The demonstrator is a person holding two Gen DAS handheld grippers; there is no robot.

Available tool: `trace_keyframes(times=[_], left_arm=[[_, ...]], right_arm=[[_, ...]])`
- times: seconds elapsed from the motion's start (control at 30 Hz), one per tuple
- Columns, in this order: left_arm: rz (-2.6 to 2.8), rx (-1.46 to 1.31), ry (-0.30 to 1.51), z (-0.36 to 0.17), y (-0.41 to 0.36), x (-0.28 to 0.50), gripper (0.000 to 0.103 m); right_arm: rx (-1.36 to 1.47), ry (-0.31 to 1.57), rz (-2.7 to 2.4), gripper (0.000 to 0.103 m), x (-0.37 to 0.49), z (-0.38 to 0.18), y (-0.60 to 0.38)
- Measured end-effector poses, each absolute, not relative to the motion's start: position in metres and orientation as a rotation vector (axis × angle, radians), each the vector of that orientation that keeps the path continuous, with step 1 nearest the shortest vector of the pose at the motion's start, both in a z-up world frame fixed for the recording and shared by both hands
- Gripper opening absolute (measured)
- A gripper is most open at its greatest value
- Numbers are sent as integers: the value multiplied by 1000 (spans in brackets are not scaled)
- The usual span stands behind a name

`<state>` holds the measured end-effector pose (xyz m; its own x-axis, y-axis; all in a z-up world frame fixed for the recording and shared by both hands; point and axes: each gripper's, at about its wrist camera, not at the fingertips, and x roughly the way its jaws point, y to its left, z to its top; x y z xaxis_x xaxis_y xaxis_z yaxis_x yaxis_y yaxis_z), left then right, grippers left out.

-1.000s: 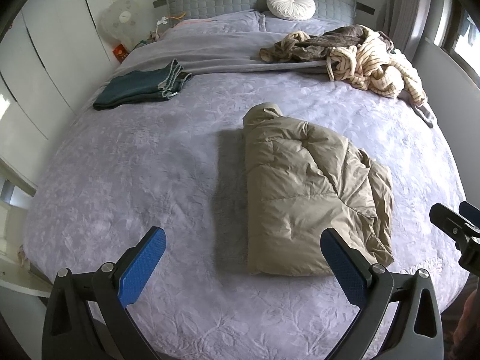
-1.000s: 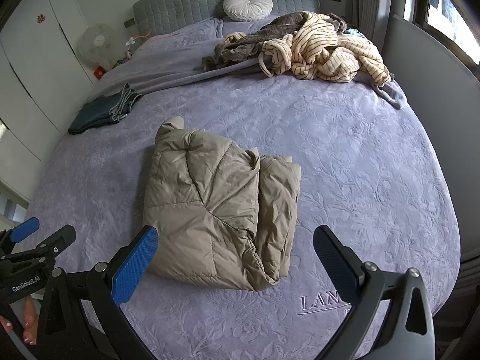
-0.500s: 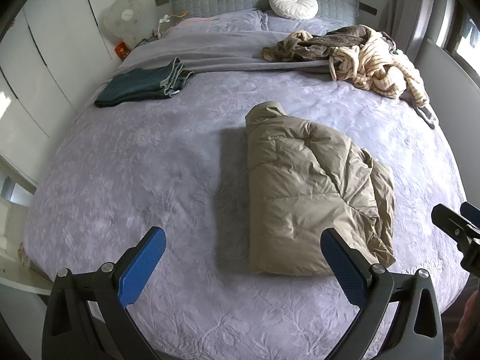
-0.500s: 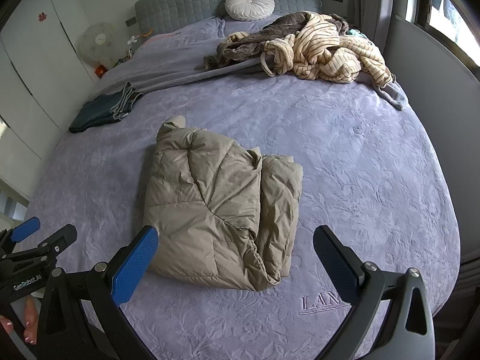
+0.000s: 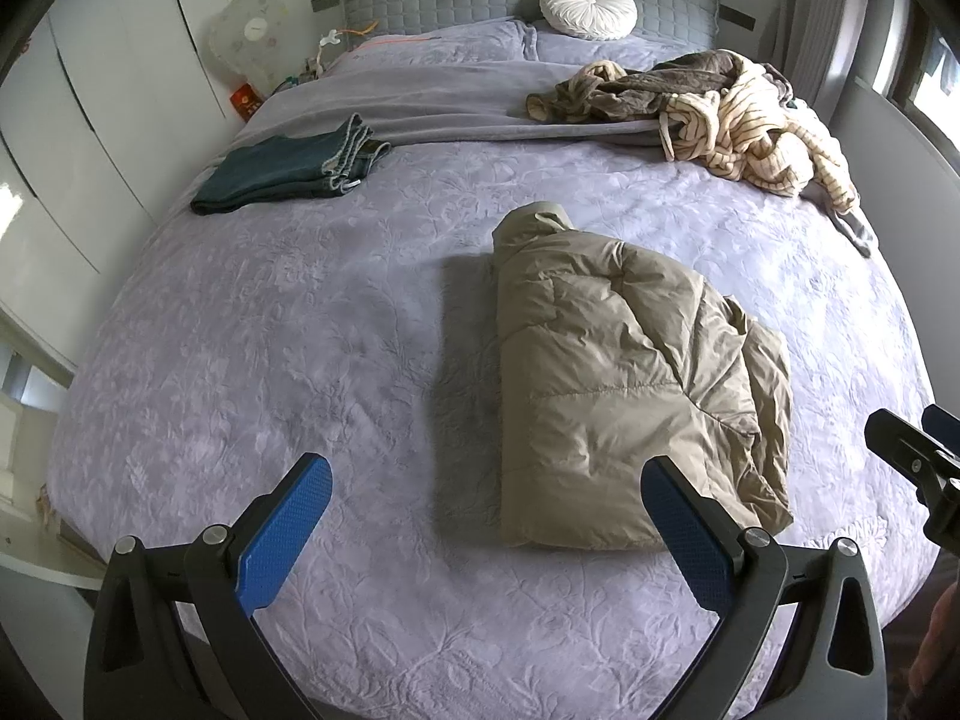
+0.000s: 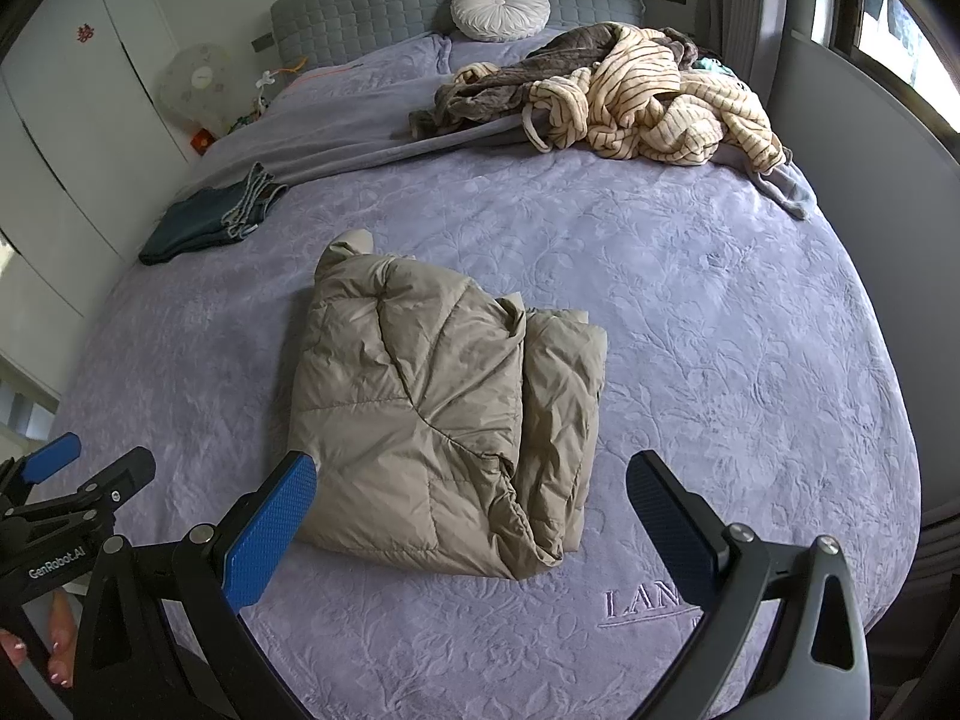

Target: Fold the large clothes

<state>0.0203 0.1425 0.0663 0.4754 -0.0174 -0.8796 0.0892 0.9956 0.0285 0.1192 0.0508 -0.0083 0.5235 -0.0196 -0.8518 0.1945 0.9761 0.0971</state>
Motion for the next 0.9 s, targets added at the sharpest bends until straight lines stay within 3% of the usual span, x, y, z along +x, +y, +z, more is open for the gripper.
trace_keyframes(times=[0.9], left_arm=[[-62,68,1077,64,147,24,103]], right_arm=[[191,1020,-127,103,117,-9,54]])
